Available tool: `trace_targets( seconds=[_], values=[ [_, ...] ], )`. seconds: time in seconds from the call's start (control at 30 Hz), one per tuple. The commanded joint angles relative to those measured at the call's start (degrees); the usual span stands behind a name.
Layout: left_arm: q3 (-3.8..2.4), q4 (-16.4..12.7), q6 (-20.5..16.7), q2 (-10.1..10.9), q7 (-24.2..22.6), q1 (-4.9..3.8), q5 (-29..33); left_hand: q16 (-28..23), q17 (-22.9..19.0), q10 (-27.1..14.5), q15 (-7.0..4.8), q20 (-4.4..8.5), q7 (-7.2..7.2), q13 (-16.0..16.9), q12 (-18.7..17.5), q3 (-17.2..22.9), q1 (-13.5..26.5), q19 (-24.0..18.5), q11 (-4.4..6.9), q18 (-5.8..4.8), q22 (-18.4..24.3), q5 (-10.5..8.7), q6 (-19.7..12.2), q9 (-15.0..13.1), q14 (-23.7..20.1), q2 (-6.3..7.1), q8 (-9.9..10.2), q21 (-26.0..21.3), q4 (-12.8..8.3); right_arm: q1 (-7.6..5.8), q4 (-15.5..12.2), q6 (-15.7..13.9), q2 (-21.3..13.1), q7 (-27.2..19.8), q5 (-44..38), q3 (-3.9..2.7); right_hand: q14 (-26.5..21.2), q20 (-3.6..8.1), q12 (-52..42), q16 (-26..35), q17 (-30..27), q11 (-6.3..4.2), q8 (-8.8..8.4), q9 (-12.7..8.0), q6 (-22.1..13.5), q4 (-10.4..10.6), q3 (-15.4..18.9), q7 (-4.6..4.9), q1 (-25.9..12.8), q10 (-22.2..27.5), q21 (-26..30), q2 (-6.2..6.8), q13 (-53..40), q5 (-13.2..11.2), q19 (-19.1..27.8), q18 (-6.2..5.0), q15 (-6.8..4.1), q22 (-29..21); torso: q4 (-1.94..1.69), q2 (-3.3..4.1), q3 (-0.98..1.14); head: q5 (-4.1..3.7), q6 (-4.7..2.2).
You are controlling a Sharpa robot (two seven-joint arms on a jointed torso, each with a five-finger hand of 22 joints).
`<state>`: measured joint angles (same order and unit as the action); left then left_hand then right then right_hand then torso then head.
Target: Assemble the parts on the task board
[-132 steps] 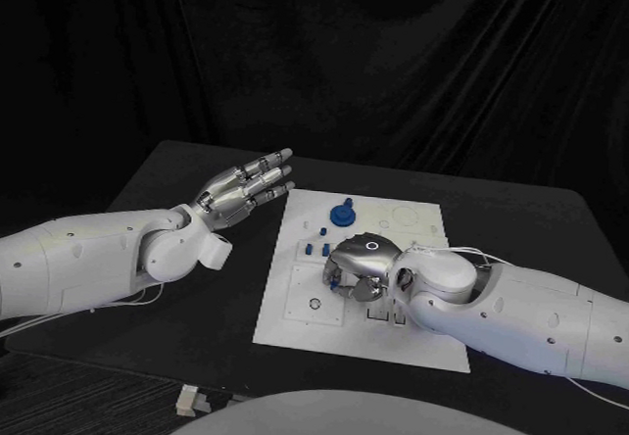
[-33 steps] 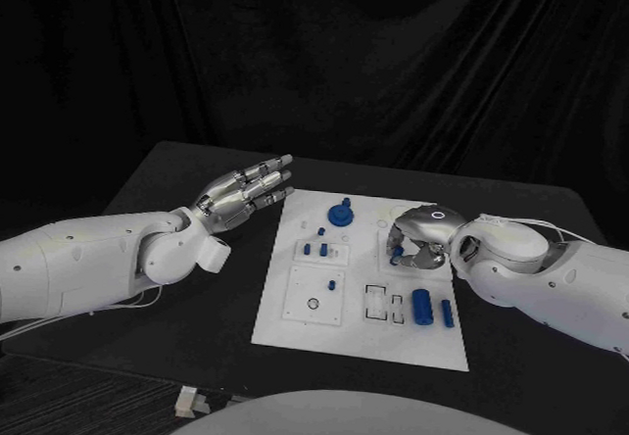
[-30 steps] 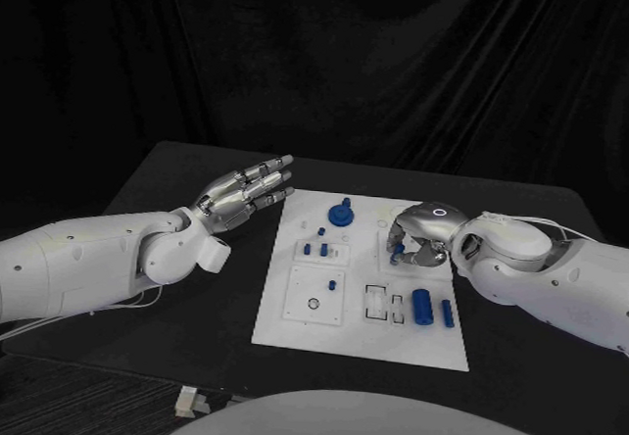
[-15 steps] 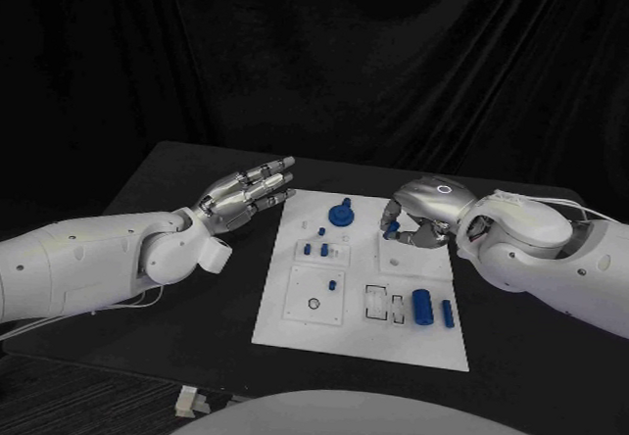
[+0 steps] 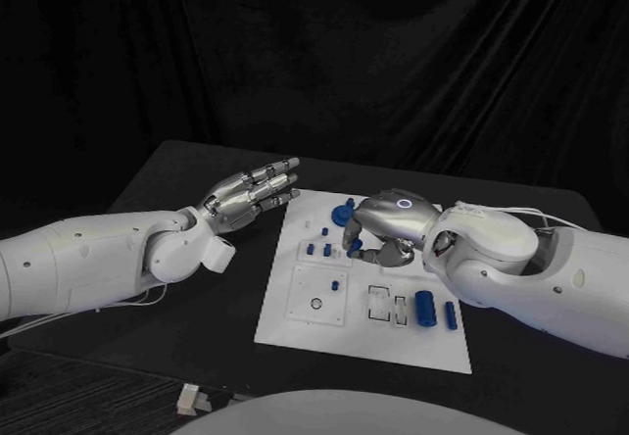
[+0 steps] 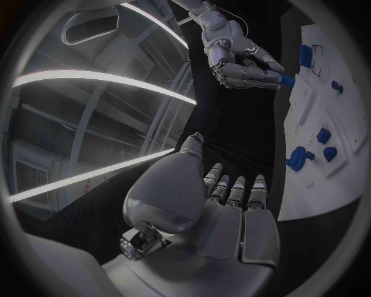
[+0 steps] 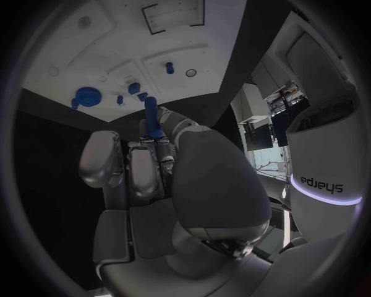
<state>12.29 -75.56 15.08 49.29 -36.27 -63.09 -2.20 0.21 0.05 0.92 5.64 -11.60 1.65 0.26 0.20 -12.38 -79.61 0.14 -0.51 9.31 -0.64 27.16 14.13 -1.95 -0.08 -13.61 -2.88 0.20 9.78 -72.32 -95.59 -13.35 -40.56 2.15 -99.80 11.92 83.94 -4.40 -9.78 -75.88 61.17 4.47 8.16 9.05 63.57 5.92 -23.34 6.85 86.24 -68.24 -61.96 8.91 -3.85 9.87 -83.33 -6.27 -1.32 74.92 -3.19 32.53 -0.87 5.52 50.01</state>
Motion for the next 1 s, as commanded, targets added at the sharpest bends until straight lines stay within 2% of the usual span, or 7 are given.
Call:
trace_targets(
  seconds=[0.03,0.4,0.57,0.7,1.0],
  values=[
    [-0.06,-0.2,0.6,0.2,-0.5,0.09,0.3,-0.2,-0.1,0.0,0.28,-0.42,0.16,0.1,0.2,0.1,-0.5,0.0,-0.02,0.81,0.0,0.39,0.1,-0.1,0.1,0.08,-0.3,-0.1,-0.4,0.94,0.5,2.4,1.5,0.3,-2.4,-0.03,1.0,0.06,-0.2,0.0,0.0,-1.41,-0.13,0.1,0.2,-0.1,-0.3,-0.07,0.4,-1.8,-0.3,0.12,-0.1,0.0,0.1,1.07,-0.24,8.2,-0.06,0.04,-0.01,0.23,-0.01],
    [-0.06,-0.2,0.5,0.4,-0.4,0.09,0.3,-0.2,-0.1,0.0,0.34,-0.44,0.19,0.1,0.2,0.1,-0.5,0.0,-0.04,0.81,0.0,0.46,0.2,-0.1,0.1,0.12,-0.4,0.0,-0.4,4.4,3.4,3.0,6.2,-0.7,-2.8,-0.03,1.0,0.13,-0.2,0.0,-0.1,-1.48,-0.22,0.1,0.2,-0.4,-0.5,-0.08,0.5,-2.1,-0.1,0.18,-0.1,0.5,0.1,1.04,-0.32,8.2,-0.03,0.01,0.0,0.94,-0.01],
    [-0.06,-0.2,0.6,0.2,-0.4,0.09,0.3,-0.2,-0.1,0.0,0.34,-0.44,0.19,0.1,0.2,0.1,-0.5,0.0,-0.04,0.81,0.0,0.46,0.2,-0.1,0.1,0.12,-0.4,0.0,-0.4,5.98,4.5,4.0,7.4,-0.6,-2.9,-0.03,1.0,0.16,-0.2,0.0,-0.1,-1.48,-0.3,0.1,0.1,-0.5,-0.6,-0.05,0.5,-2.2,-0.1,0.18,-0.1,0.8,0.1,1.02,-0.33,8.1,-0.08,0.04,-0.01,0.54,-0.01],
    [-0.06,-0.1,0.7,0.1,-0.3,0.09,0.3,-0.2,-0.1,0.0,0.46,-0.49,0.24,0.1,0.2,0.0,-0.5,0.0,-0.08,0.79,0.1,0.53,0.3,-0.1,0.1,0.1,-0.5,-0.1,-0.5,7.23,5.3,3.9,8.0,-0.8,-2.9,-0.03,1.0,0.17,-0.2,0.0,-0.1,-1.49,-0.34,0.1,0.0,-0.6,-0.6,-0.04,0.5,-2.2,0.0,0.19,-0.2,0.9,0.1,1.02,-0.33,8.1,-0.05,0.01,-0.02,0.73,-0.01],
    [-0.06,-0.1,0.8,0.0,-0.1,0.09,0.3,-0.2,-0.1,0.0,0.53,-0.51,0.37,0.1,0.2,0.1,-0.5,0.0,-0.08,0.76,0.1,0.55,0.5,-0.1,0.1,0.03,-0.6,-0.1,-0.5,8.58,6.2,3.6,8.7,-1.1,-2.9,-0.03,1.0,0.2,-0.2,0.0,-0.1,-1.5,-0.45,0.1,-0.1,-0.7,-0.7,-0.01,0.5,-2.4,0.1,0.25,-0.2,1.2,0.2,1.0,-0.35,8.1,-0.01,0.0,0.0,0.77,-0.01]
  ],
)
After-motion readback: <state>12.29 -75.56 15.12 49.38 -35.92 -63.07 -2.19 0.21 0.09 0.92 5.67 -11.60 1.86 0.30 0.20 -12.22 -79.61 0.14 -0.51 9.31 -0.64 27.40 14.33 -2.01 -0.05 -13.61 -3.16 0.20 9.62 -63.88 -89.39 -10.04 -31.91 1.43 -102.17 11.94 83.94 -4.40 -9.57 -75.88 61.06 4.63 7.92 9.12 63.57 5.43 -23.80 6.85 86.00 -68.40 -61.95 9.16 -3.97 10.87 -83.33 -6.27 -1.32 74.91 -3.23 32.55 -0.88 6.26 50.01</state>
